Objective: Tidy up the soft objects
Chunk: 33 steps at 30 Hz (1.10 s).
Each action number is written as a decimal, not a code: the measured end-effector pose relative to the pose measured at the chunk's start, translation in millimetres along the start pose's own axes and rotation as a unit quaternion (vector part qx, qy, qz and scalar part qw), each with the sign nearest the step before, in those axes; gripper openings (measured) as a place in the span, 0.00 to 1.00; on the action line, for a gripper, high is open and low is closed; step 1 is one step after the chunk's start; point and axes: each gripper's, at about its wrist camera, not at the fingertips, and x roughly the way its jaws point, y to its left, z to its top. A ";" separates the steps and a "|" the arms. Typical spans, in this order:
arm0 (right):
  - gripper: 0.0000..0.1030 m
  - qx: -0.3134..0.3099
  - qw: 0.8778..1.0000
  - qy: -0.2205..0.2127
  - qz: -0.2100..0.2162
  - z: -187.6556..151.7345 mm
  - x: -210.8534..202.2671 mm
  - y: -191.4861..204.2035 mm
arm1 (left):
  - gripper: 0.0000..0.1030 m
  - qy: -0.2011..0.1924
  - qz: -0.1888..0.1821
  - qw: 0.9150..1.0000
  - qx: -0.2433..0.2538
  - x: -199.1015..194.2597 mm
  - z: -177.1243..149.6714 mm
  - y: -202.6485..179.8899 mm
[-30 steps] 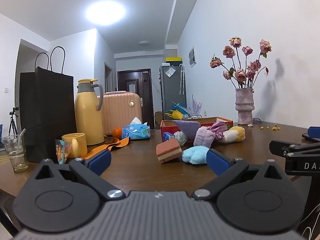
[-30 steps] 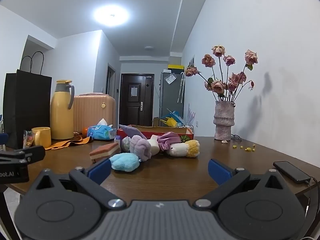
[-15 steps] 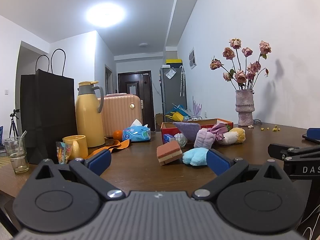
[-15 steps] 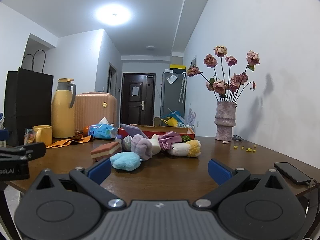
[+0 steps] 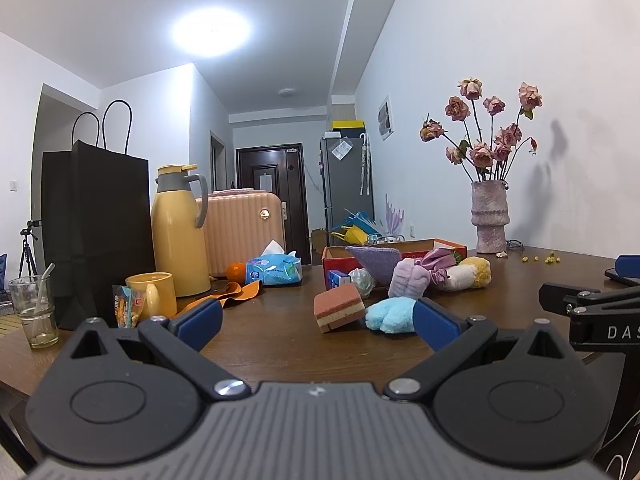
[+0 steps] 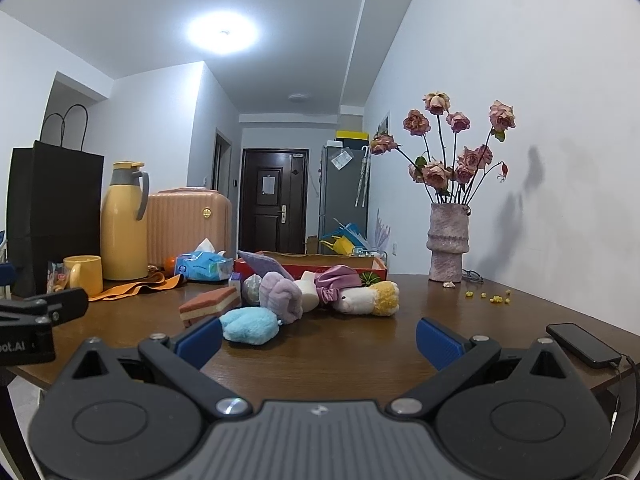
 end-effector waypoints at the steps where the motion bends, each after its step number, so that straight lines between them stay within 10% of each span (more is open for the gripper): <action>1: 1.00 0.001 1.000 0.000 0.000 -0.1 0.2 -0.5 | 1.00 0.000 0.000 1.000 0.000 0.1 -0.1 -0.1; 33: 1.00 0.008 1.000 0.002 -0.003 0.8 1.1 -4.0 | 1.00 -0.001 0.001 1.000 0.000 -2.7 5.2 1.9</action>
